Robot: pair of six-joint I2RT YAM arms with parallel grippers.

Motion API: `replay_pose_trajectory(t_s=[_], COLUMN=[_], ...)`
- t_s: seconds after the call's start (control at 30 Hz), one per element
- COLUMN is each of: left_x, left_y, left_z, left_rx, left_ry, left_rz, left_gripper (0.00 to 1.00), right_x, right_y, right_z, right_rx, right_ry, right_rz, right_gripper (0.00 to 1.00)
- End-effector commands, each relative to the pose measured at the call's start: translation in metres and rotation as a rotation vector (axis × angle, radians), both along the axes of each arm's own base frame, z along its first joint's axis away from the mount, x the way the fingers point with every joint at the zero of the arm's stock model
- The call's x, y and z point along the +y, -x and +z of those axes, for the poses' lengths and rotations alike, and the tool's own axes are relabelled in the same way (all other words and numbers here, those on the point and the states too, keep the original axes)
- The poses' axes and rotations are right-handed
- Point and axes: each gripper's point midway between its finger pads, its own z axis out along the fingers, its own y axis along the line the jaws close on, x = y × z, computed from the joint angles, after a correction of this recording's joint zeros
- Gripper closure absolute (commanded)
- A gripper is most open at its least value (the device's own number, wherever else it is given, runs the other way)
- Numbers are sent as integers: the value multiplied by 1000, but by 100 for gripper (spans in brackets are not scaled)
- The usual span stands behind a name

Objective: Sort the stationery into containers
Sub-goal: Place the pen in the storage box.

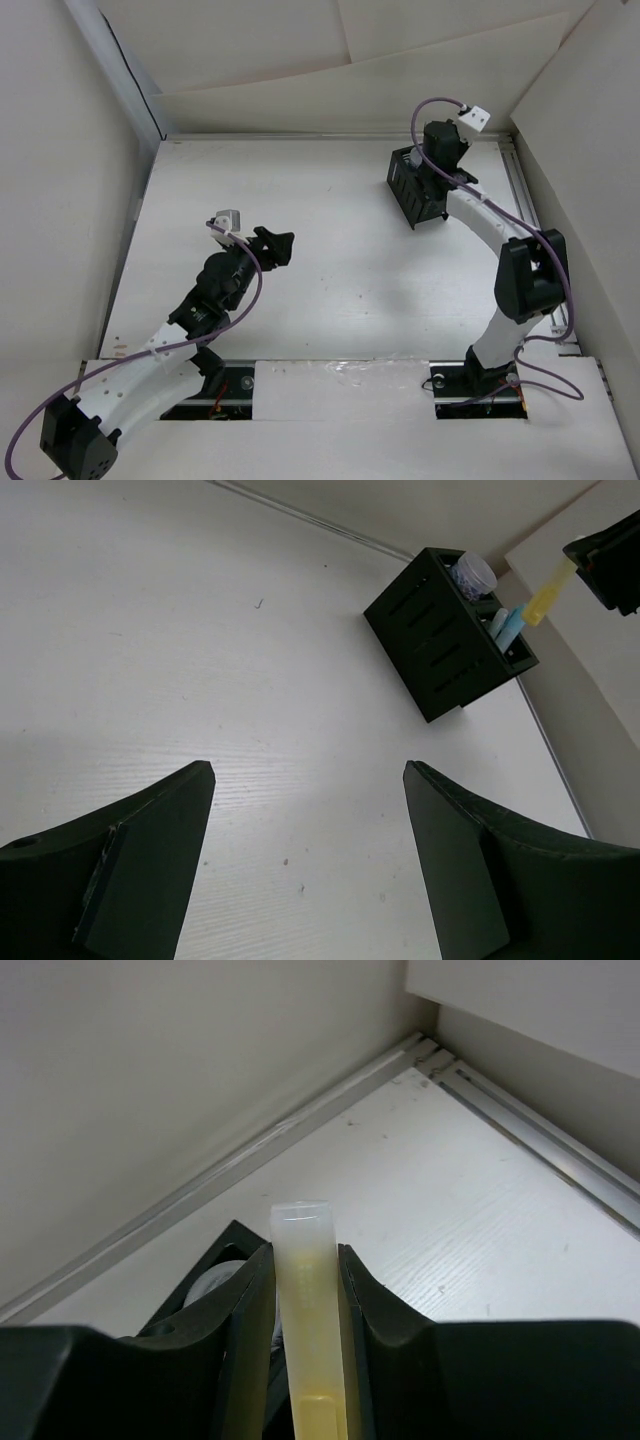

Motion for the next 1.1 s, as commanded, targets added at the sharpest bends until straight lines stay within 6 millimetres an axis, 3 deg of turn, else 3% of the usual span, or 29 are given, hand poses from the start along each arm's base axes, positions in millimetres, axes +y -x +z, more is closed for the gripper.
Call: replay_pose_trajectory(t_s=[0.0, 0.13, 0.43, 0.6, 0.77, 0.87, 0.9, 1.07], left_x=[-4, -4, -4, -3, -2, -2, -2, -1], left_y=[-3, -3, -3, -4, -2, -2, -2, -3], left_z=[34, 32, 32, 32, 32, 32, 32, 32], left_rx=[-80, -80, -80, -77, -77, -77, -77, -77], left_ry=[46, 46, 46, 54, 54, 54, 54, 54], left_rz=[-16, -16, -16, -6, -6, -6, -6, 3], left_gripper=[26, 23, 19, 18, 17, 17, 10, 0], right_x=[-13, -20, -4, 6, 15, 16, 15, 34], right_y=[2, 0, 4, 12, 19, 24, 26, 36], right_z=[10, -1, -40, -48, -50, -42, -32, 2], right_rx=[-76, -37, 9, 14, 13, -1, -21, -81], right_ry=[-1, 49, 69, 82, 90, 85, 73, 32], right_rz=[-104, -157, -192, -209, -210, -210, -211, -131], right_gripper=[89, 89, 89, 84, 64, 44, 37, 28])
